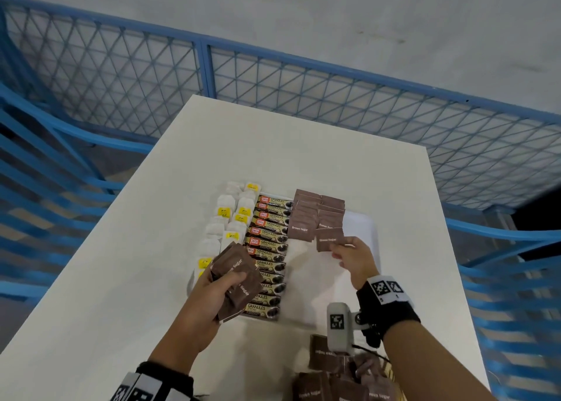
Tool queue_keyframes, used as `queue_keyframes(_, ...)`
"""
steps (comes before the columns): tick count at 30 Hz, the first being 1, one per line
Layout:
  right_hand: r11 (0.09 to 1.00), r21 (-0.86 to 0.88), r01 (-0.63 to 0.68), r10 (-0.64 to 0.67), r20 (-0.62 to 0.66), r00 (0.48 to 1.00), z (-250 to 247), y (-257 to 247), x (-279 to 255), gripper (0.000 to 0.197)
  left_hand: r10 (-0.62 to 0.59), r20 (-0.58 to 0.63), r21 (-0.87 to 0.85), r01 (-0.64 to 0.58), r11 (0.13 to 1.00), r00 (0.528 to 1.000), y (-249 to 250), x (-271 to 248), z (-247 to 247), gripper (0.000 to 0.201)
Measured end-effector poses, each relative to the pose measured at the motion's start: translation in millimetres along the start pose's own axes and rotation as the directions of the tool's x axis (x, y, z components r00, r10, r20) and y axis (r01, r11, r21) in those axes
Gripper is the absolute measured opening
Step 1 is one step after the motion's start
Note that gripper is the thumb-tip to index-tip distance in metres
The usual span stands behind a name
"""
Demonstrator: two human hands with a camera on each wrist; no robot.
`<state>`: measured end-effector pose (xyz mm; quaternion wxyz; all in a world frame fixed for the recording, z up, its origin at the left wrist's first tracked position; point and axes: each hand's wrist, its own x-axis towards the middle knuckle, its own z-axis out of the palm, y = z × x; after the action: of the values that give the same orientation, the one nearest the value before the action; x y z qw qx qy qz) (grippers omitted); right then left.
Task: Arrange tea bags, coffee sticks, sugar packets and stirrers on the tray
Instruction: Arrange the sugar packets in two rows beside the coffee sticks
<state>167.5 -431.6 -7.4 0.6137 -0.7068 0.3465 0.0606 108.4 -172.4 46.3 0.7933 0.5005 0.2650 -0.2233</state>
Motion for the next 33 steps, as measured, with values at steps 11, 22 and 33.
queue_keyframes(11,0.908,-0.414,0.063,-0.129,-0.134,0.983,8.4,2.3,37.0,0.019,-0.004,0.001,-0.001,0.004,1.000,1.000,-0.3,1.2,0.4,0.039)
queue_keyframes(22,0.899,-0.358,0.253,-0.309,-0.109,0.945,16.7,-8.4,0.5,0.024,0.034,0.039,0.014,-0.035,0.999,0.999,-3.1,-1.1,11.7,0.040)
queue_keyframes(33,0.960,-0.041,0.277,-0.194,0.615,0.764,40.5,-13.0,-112.1,0.013,0.083,0.122,0.078,-0.093,0.993,0.989,-3.7,-15.2,19.7,0.030)
